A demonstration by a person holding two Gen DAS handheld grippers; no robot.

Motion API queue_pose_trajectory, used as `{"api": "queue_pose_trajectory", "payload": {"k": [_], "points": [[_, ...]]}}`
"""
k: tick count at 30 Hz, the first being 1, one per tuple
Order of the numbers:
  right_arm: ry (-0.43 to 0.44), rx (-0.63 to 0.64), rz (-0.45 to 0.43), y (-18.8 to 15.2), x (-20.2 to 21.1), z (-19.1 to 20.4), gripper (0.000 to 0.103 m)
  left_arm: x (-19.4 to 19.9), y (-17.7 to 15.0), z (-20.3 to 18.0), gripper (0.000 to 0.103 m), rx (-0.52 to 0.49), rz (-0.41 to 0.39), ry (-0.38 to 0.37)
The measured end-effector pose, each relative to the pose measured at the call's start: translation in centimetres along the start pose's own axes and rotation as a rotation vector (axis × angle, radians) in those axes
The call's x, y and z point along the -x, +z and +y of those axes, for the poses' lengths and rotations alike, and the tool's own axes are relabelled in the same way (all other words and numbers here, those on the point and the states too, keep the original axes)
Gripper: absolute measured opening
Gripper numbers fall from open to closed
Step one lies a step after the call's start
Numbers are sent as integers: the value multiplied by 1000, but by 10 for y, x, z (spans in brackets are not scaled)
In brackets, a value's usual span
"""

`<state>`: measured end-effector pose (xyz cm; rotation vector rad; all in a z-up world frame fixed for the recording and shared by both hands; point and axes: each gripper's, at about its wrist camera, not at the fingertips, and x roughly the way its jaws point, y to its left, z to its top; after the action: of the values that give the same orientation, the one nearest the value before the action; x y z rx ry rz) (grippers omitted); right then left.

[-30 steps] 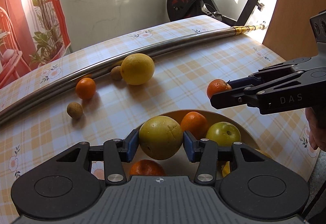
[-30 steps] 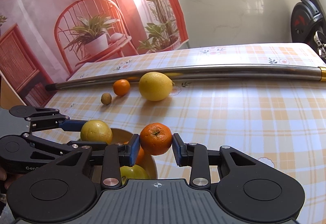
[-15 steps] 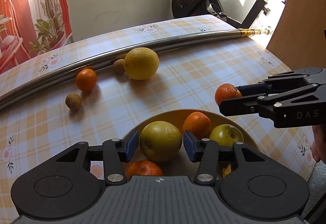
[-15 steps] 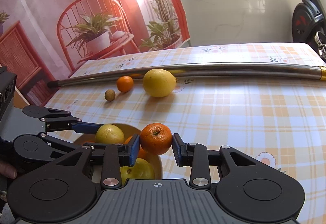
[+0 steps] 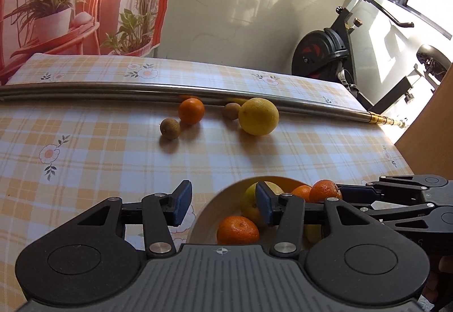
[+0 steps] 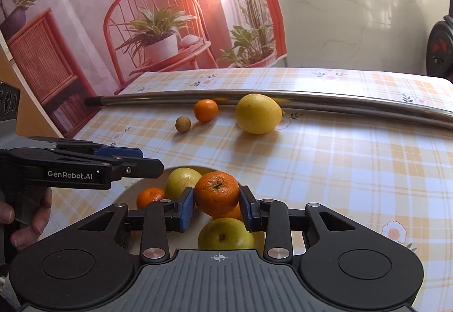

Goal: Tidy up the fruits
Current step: 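Lower the tangerine into the plate with the right gripper and open, then close the right gripper on the yellow grapefruit while the left moves toward a kiwi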

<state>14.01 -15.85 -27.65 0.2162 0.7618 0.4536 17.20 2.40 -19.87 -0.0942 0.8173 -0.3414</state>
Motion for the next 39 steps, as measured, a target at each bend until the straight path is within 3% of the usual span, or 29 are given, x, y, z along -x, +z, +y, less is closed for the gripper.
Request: {"api": "queue_pose_trajectory", "payload": {"k": [13, 29, 39], "points": [[-37, 117, 38, -7, -11, 31, 32, 9, -11, 15, 53, 86, -10, 66], [-62, 117, 28, -3, -7, 26, 34, 11, -16, 19, 53, 105, -14, 88], [-106, 103, -28, 9, 1, 9, 34, 19, -6, 28, 53, 135, -43, 105]]}}
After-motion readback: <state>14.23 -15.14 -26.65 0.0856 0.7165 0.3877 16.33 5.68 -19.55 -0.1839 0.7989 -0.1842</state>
